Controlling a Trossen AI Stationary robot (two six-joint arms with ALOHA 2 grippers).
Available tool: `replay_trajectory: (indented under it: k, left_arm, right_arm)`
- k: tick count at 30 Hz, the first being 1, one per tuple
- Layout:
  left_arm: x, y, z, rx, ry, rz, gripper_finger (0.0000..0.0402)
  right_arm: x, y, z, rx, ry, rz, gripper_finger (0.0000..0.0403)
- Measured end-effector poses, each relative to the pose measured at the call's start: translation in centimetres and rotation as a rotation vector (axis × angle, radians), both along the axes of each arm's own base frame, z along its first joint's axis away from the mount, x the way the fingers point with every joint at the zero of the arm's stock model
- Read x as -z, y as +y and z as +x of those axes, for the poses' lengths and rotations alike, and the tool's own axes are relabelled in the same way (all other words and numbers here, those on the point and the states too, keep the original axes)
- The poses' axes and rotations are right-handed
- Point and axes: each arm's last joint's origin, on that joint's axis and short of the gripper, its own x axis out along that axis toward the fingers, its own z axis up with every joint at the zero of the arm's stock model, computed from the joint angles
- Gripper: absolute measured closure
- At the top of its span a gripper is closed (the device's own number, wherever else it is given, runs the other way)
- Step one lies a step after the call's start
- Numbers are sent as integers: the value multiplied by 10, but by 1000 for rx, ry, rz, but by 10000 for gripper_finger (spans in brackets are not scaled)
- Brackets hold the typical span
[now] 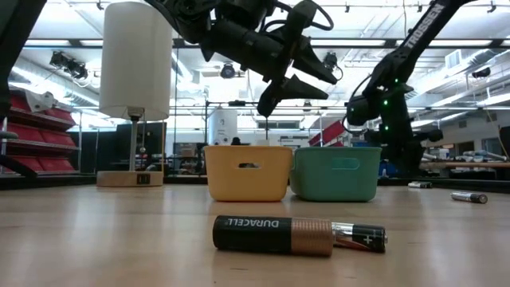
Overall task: Sort batteries
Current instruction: Put the black battery into the yellow bin
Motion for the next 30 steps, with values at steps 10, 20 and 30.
replay_trajectory:
  k: [10, 20, 30]
  left_arm:
    - [0, 0, 0, -4, 2, -7, 243]
    - [0, 4, -1, -11, 2, 0, 243]
    - [0, 7, -1, -12, 1, -4, 243]
  right_arm:
    - [-1, 3, 2, -13, -42, 36, 306]
    - [-5, -3, -2, 44, -26, -23, 296]
    - [-7, -10, -3, 121, -47, -90, 292]
